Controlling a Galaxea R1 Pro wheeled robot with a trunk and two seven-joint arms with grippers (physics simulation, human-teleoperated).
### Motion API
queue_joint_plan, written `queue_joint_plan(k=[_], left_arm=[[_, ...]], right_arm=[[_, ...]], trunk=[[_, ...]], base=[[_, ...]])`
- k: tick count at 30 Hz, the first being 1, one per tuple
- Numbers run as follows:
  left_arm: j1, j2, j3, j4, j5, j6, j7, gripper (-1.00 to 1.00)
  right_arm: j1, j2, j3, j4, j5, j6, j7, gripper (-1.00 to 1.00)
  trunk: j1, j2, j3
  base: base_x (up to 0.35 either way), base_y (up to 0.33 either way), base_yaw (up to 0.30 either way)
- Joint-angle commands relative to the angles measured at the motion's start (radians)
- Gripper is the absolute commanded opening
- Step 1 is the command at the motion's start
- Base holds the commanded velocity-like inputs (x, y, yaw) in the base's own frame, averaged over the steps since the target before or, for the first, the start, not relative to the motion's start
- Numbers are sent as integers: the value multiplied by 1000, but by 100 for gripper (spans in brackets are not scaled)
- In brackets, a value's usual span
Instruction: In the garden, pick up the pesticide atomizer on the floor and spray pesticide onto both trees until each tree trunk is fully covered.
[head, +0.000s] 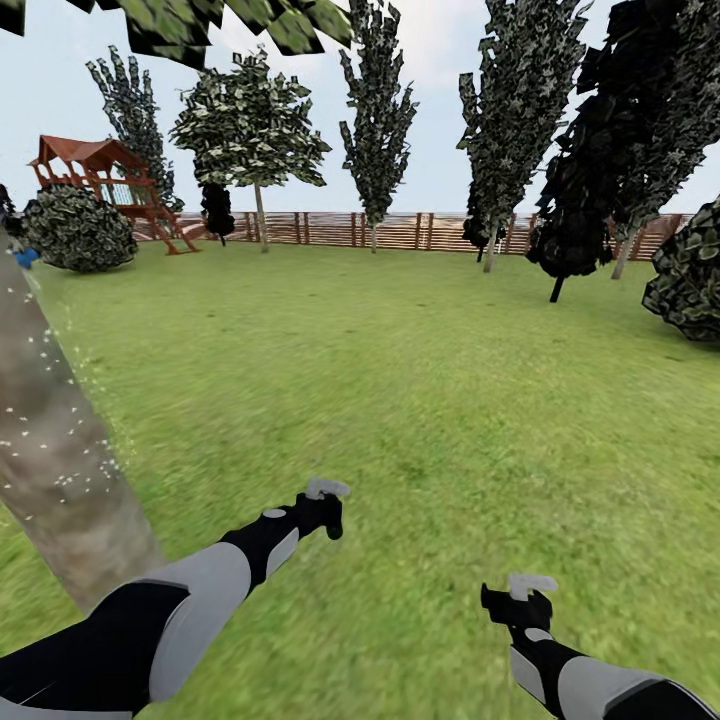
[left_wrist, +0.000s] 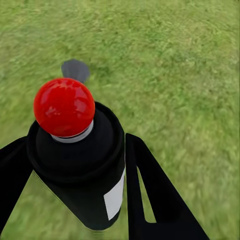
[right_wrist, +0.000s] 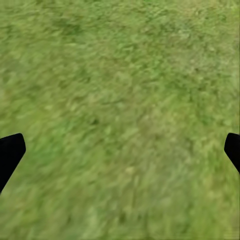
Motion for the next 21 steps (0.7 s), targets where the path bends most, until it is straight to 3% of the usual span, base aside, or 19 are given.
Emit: queue_joint_plan(k=[1,21], left_arm=[[-1,0,-4,1,-4,-6,0,-100],[-1,0,-4,1,-3,-8,1,-100]], right_arm=[[-1,1,8,3,-7,-5,0,100],[5,3,8,3,-5,-5,0,100]], trunk=[[1,-1,-2],[1,-1,-2]], base=[[337,-106,0],[347,-9,0]])
